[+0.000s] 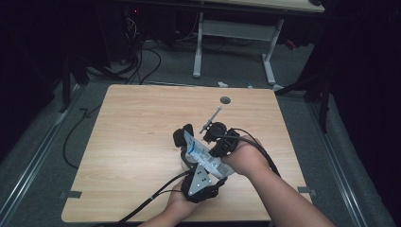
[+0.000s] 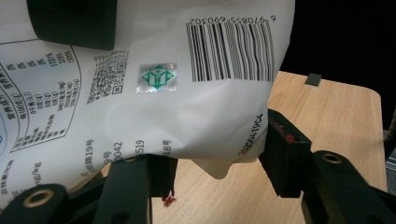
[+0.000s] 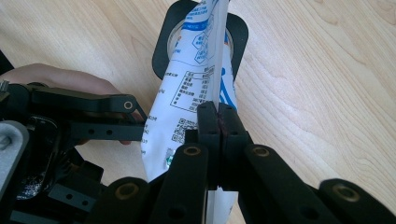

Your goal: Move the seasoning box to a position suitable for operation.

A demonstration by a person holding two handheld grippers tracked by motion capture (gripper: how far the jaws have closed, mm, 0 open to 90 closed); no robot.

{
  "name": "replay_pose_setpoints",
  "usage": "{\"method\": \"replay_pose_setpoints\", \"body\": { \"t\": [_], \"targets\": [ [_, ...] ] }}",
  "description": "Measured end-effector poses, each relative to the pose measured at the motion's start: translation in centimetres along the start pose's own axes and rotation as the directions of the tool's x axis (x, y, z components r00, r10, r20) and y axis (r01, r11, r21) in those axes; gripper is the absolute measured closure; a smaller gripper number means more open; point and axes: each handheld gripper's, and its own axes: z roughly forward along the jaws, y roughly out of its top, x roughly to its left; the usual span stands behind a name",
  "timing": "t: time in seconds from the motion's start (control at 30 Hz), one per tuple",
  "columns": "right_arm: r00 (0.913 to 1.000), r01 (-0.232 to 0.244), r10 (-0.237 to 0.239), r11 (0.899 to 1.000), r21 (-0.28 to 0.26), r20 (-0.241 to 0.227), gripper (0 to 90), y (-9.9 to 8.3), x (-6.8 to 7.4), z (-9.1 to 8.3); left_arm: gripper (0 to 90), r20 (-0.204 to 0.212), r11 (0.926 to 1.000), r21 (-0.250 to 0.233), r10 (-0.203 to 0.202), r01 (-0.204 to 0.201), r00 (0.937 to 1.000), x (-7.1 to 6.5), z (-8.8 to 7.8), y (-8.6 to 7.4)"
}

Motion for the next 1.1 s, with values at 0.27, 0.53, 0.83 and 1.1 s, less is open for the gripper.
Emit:
{"method": "replay_pose_setpoints", "body": {
  "t": [0.27,0.53,0.83,1.1],
  "targets": [
    [1.0000,0.000,0.000,1.000,-0.003,0.000,90.0,0.04,0.01,-0.10,51.7,-0.001,1.0000,-0.004,0.000,0.000,1.0000,-0.02,0.05,0.09],
    [1.0000,0.002,-0.002,1.000,0.002,0.009,90.0,0.17,0.04,-0.21,51.7,-0.003,1.0000,-0.004,0.003,-0.003,1.0000,0.00,0.06,0.21],
    [0.9999,0.003,-0.003,1.000,0.007,0.011,90.0,0.19,0.08,-0.06,51.9,-0.003,1.0000,-0.003,0.004,-0.004,1.0000,0.00,0.04,0.15],
    [0.9999,0.006,-0.006,1.000,0.002,0.008,90.0,0.35,0.10,-0.16,52.0,-0.004,0.9999,-0.007,0.007,-0.007,1.0000,0.03,-0.03,0.29]
  ]
}}
